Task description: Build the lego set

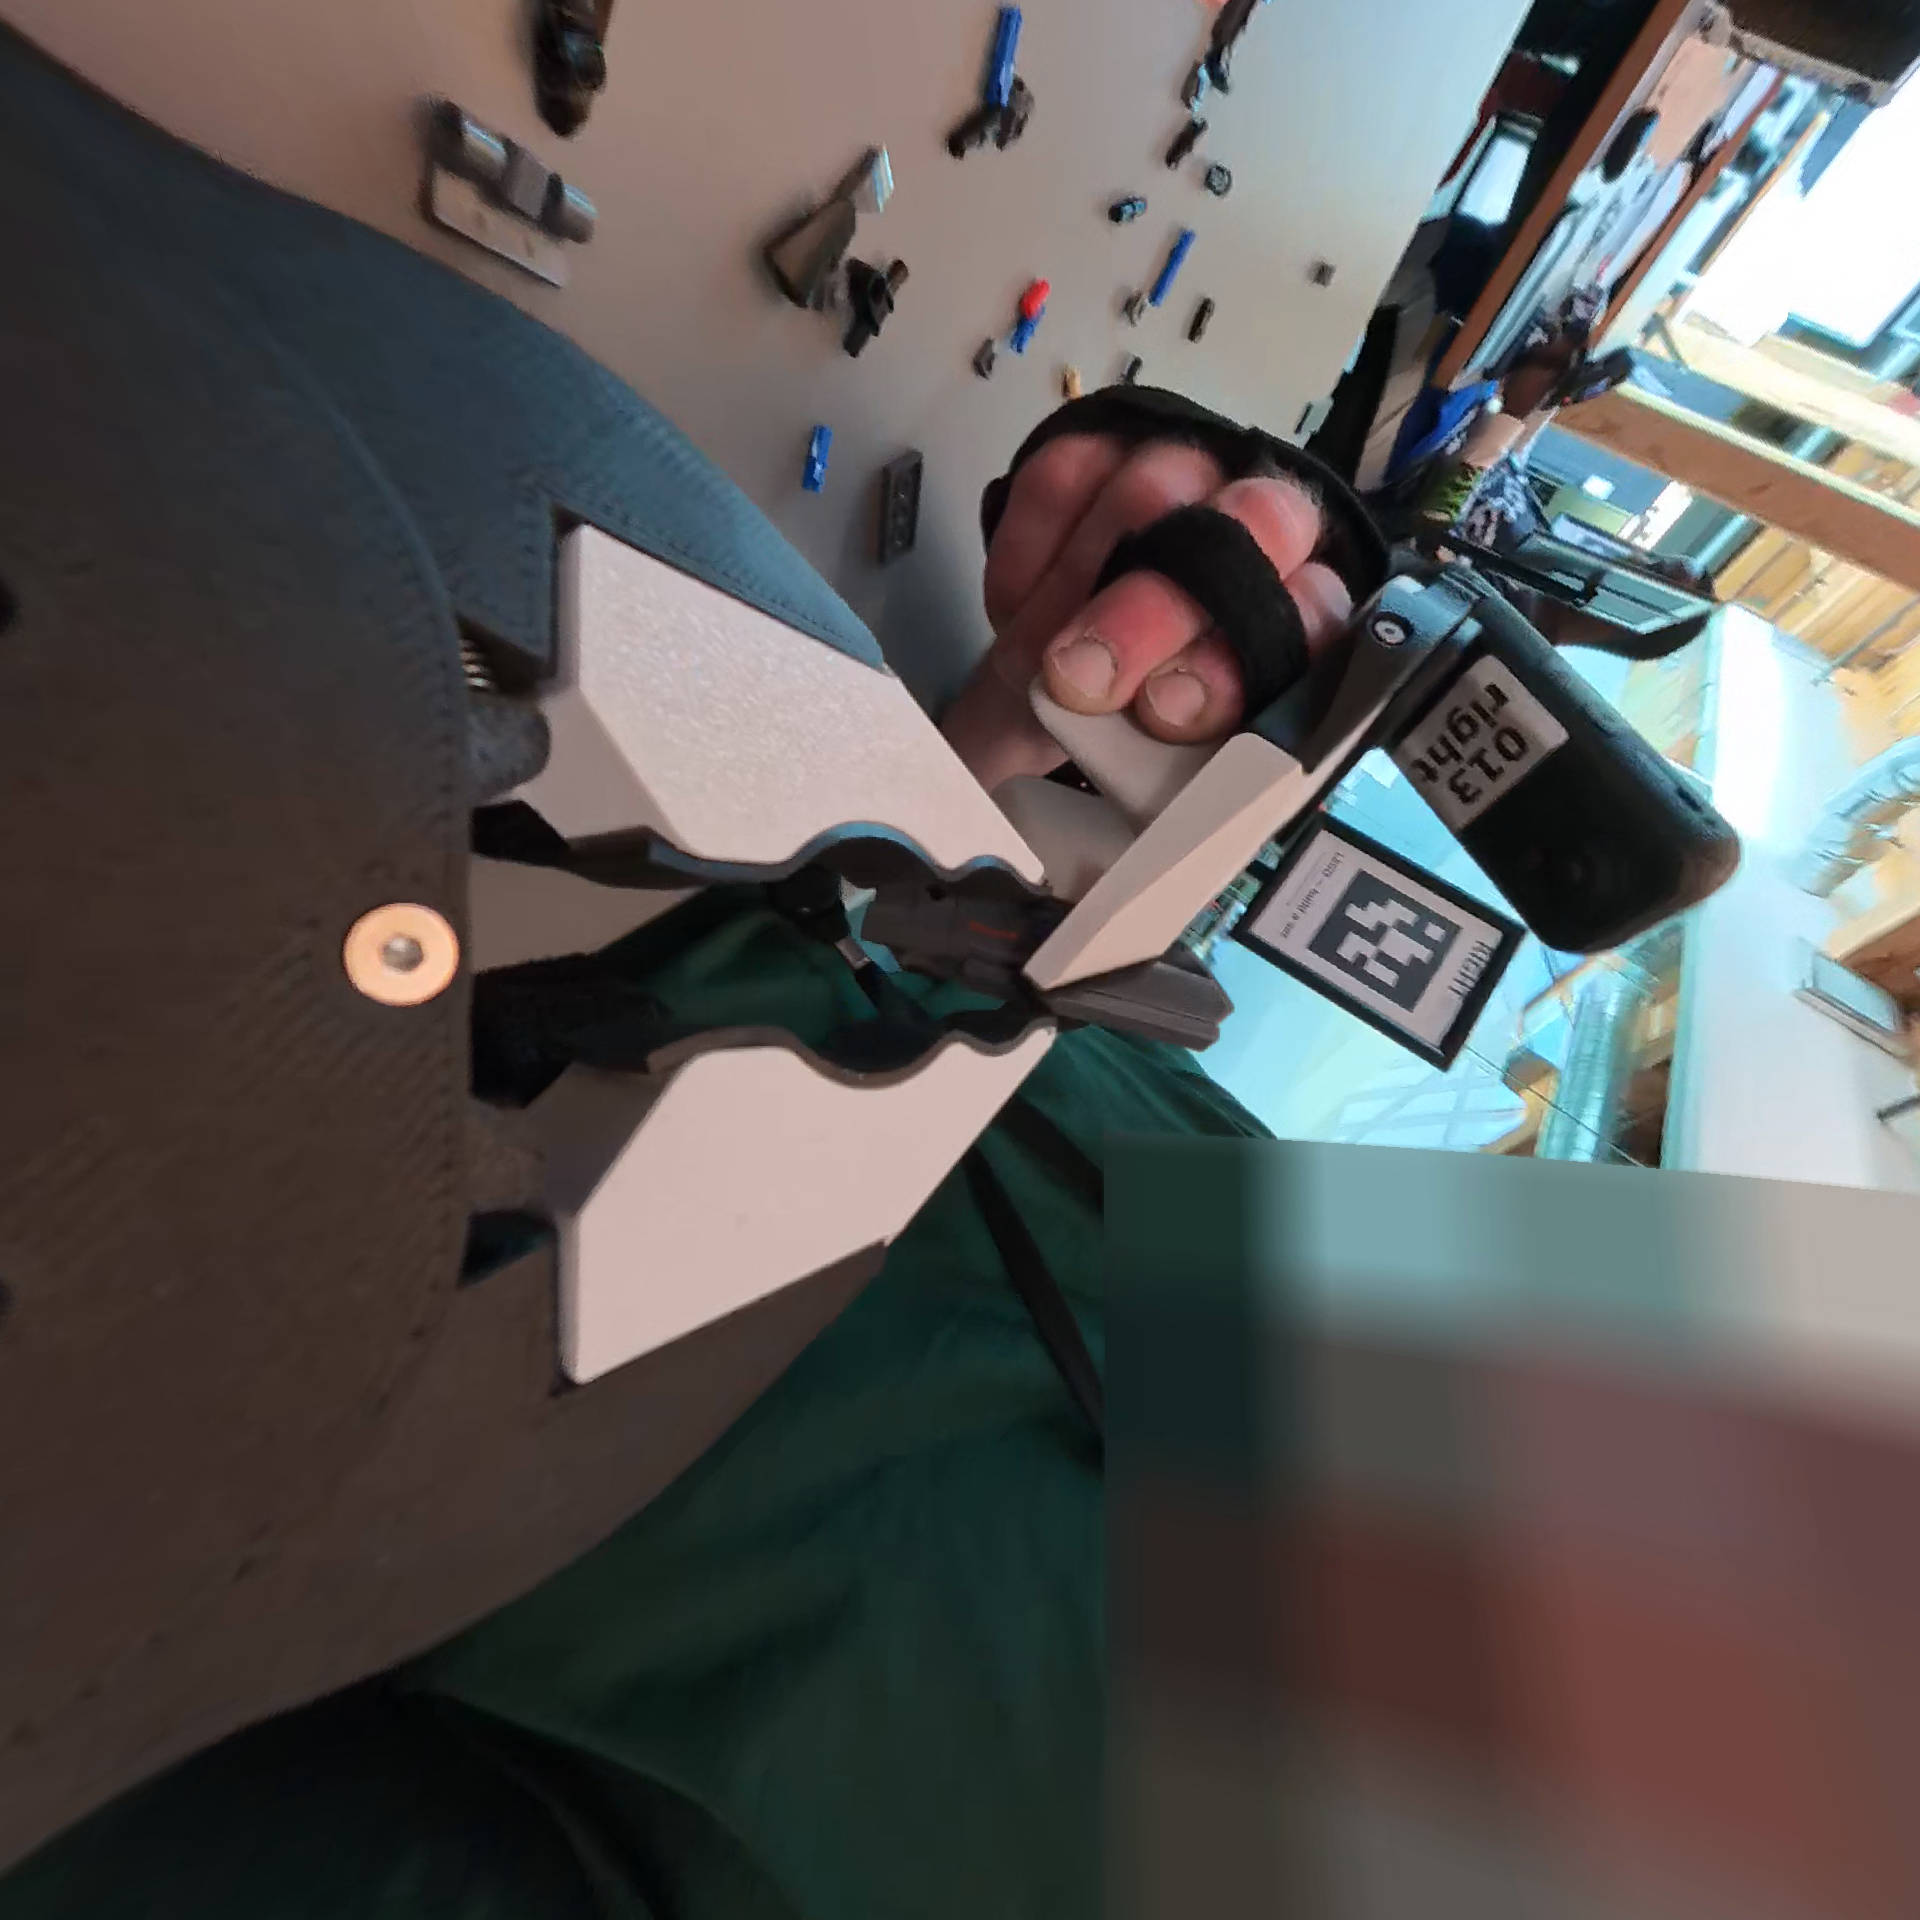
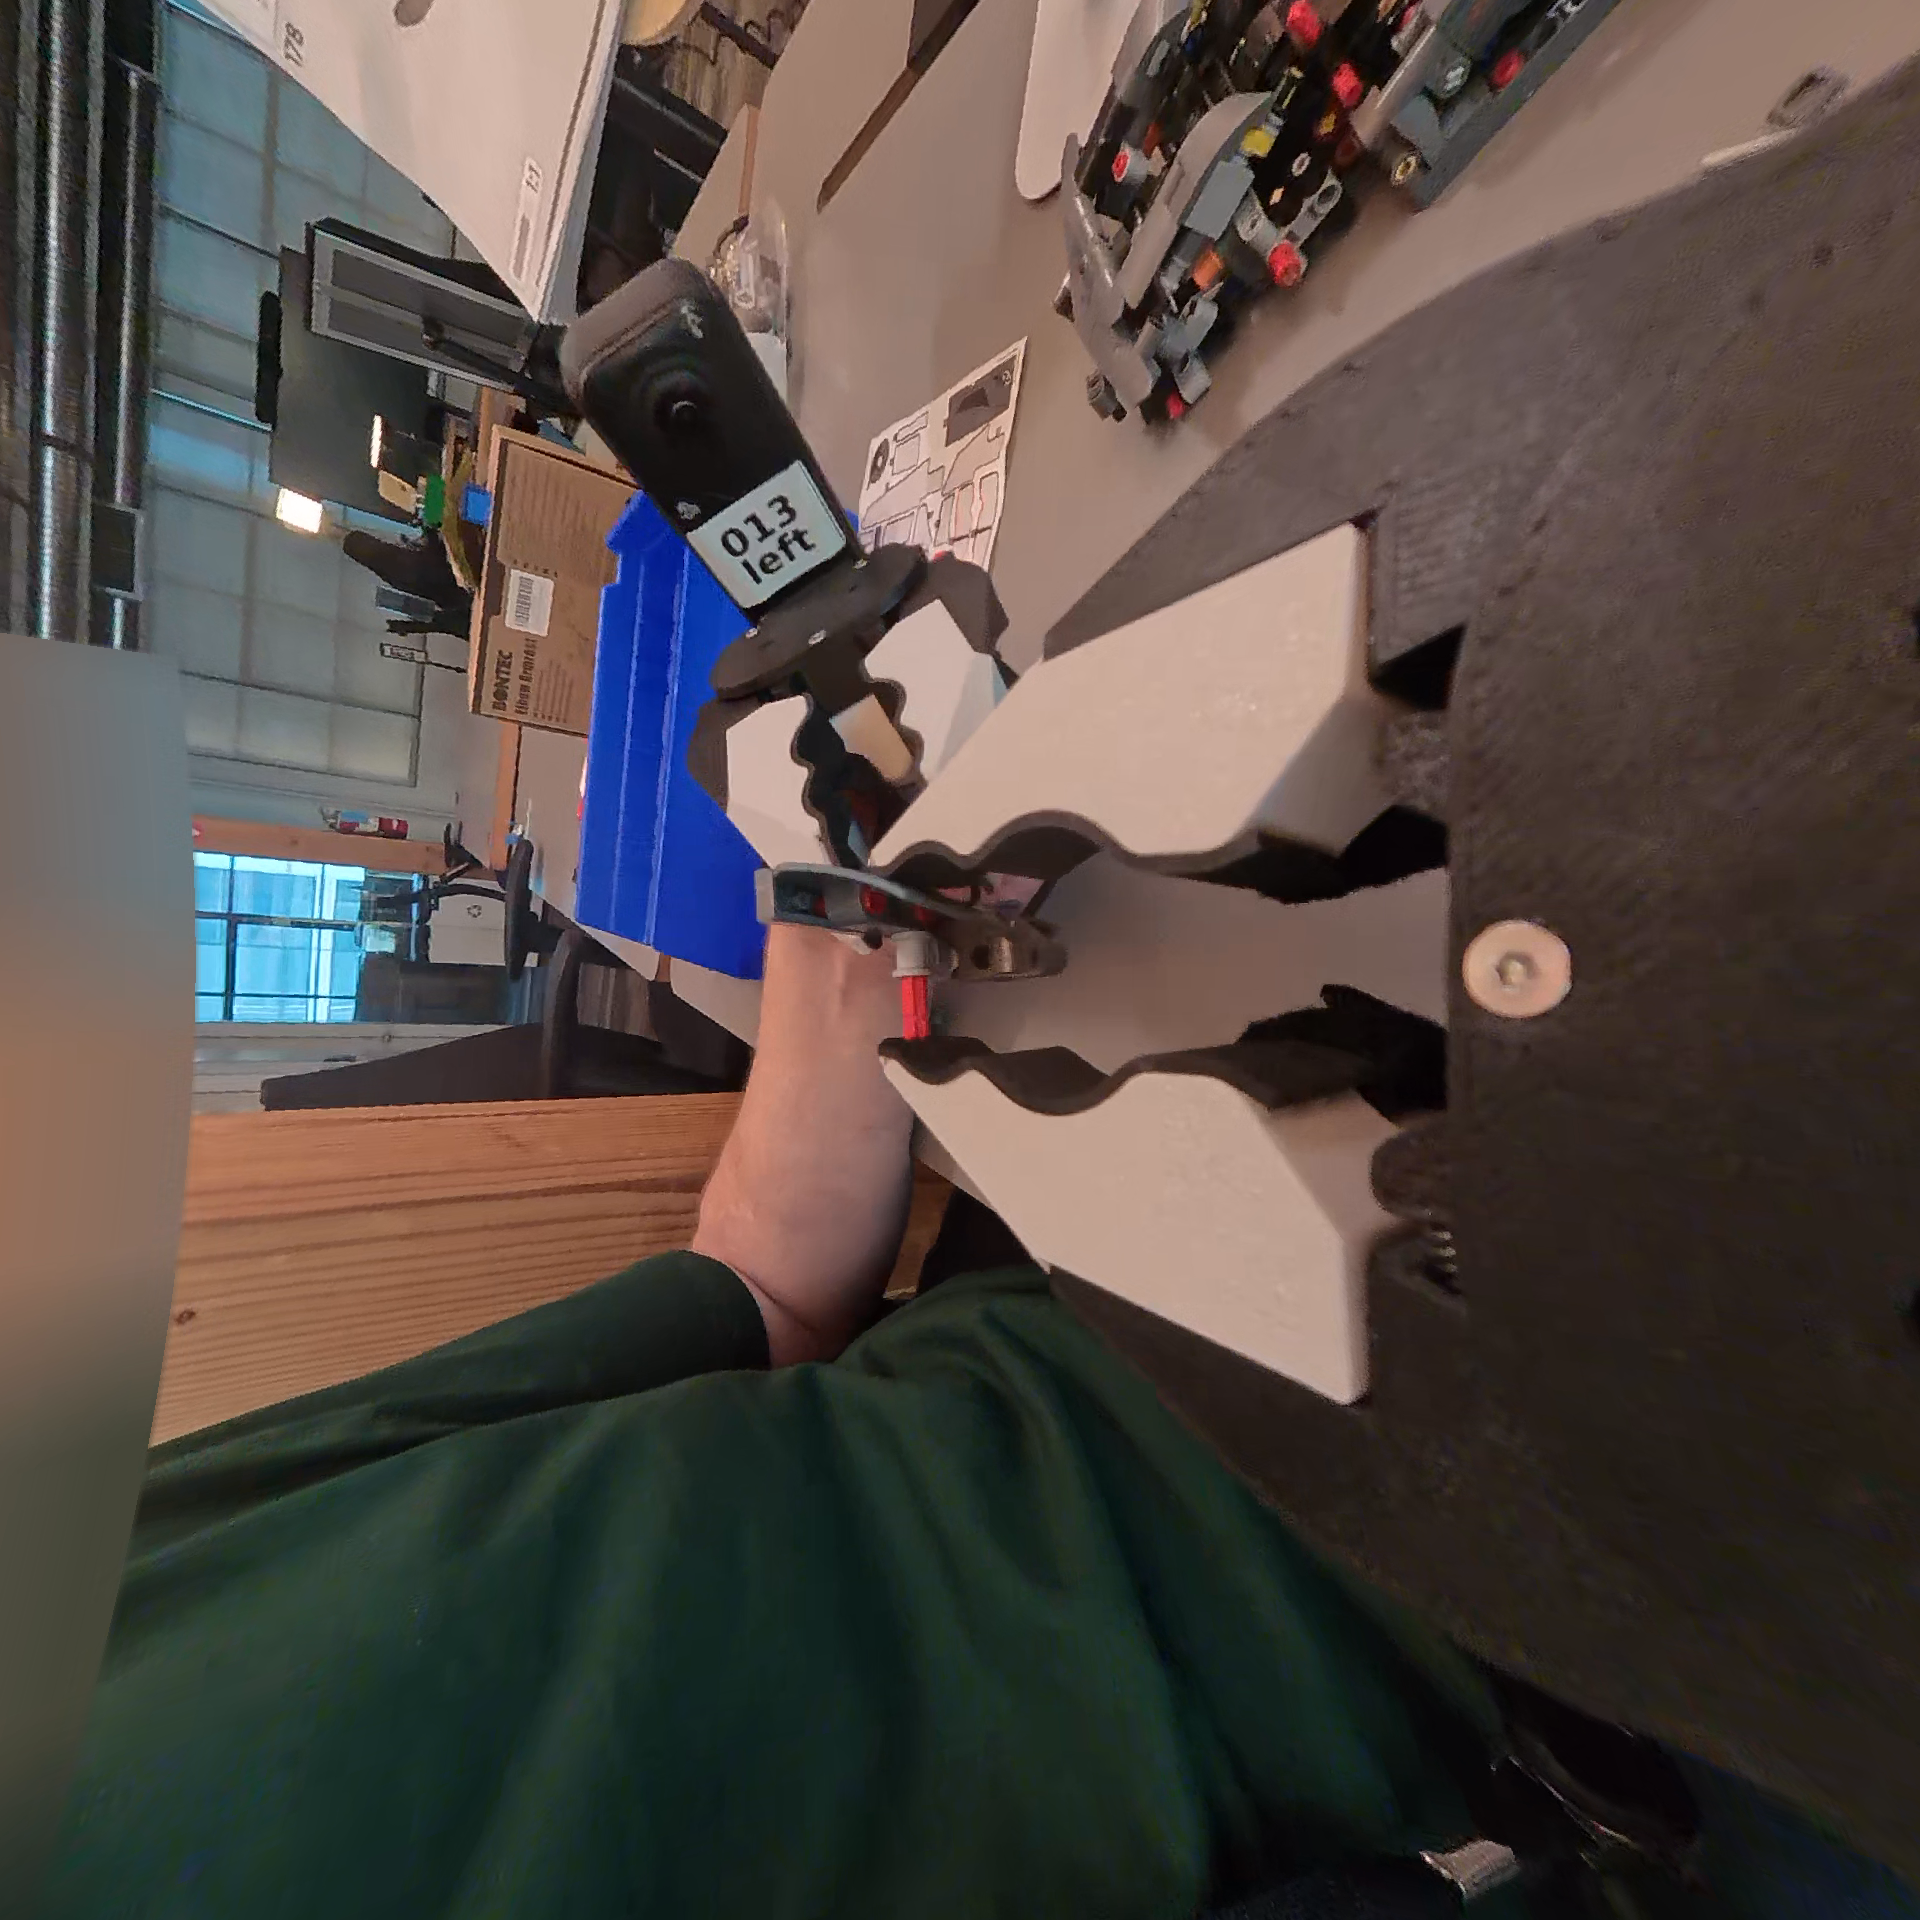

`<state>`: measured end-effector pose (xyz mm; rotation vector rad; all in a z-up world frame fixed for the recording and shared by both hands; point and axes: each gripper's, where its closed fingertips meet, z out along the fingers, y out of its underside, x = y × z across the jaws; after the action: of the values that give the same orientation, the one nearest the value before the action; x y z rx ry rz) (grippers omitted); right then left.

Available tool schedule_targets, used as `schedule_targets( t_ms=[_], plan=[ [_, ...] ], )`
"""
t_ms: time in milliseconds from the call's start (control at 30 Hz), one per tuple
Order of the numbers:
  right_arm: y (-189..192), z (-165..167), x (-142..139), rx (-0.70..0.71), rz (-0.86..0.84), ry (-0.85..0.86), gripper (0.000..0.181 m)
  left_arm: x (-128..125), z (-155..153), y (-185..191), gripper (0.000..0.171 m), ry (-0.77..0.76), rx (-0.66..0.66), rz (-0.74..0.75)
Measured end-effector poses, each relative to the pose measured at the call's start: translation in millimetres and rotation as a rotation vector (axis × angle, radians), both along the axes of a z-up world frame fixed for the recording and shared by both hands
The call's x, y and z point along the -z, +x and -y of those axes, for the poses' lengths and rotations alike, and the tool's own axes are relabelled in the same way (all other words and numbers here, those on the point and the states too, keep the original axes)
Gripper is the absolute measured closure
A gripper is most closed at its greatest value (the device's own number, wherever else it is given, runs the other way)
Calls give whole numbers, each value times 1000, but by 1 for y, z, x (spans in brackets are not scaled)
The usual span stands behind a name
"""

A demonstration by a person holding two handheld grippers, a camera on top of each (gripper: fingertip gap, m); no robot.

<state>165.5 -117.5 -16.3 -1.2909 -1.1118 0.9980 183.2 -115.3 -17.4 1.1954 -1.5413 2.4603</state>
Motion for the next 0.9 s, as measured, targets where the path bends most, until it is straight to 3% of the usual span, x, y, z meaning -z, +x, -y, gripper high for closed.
schedule_targets(
  t_ms=[900],
  plan=[
    [5,-8,-4,60,-21,16,159,-3,-7,8,158,-12,-67,22]
  ],
)
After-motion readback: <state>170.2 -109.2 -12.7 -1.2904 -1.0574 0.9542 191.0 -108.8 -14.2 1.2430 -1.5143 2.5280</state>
